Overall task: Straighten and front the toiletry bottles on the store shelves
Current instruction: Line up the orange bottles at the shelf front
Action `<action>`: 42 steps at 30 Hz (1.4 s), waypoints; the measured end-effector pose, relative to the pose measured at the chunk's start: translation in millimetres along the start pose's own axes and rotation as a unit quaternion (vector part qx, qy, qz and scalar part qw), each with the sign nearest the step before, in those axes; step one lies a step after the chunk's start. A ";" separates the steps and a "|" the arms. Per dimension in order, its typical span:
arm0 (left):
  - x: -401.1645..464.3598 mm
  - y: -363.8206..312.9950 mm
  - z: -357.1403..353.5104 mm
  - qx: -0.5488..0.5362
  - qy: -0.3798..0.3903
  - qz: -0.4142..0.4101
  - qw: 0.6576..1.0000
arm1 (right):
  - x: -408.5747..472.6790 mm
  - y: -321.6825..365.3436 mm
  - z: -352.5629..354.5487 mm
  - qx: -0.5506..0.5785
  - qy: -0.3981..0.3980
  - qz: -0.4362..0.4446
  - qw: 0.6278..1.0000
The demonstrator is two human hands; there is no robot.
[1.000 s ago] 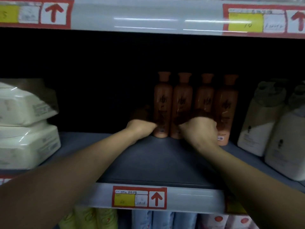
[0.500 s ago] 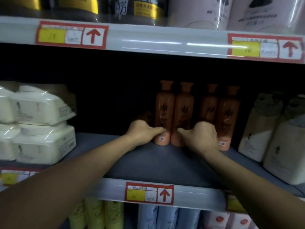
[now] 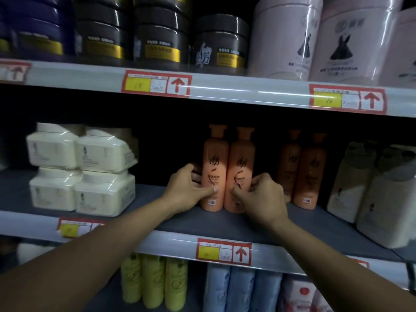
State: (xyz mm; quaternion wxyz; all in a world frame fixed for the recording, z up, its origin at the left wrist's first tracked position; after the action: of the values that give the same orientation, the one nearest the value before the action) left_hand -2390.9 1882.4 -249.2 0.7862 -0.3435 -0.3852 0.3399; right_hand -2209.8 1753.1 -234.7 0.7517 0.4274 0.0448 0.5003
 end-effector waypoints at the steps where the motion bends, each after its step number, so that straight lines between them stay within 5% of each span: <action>1: -4.6 -0.3 3.7 -0.001 -0.002 -0.004 1.000 | -3.0 1.8 -2.5 0.004 -0.001 0.005 1.000; 17: -49.4 -3.9 40.3 0.022 -0.052 -0.028 0.998 | -40.3 38.0 -26.9 -0.026 -0.003 0.030 0.999; 42: -35.7 8.6 34.9 0.078 -0.014 0.026 0.996 | -24.8 29.3 -42.5 -0.038 -0.018 0.070 0.997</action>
State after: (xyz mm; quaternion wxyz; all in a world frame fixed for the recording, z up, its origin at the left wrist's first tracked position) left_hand -2439.4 1868.2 -253.0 0.7959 -0.2861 -0.3591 0.3945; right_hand -2264.0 1762.8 -250.2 0.7309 0.4098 -0.0181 0.5454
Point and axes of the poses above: each hand's wrist, its own x-axis towards the middle knuckle, its own z-axis out of the back of the hand, y = z × x, the point moved 8 cm from there along x, towards the middle knuckle, and after that the axes turned 8 degrees about y, right-handed, at the moved point
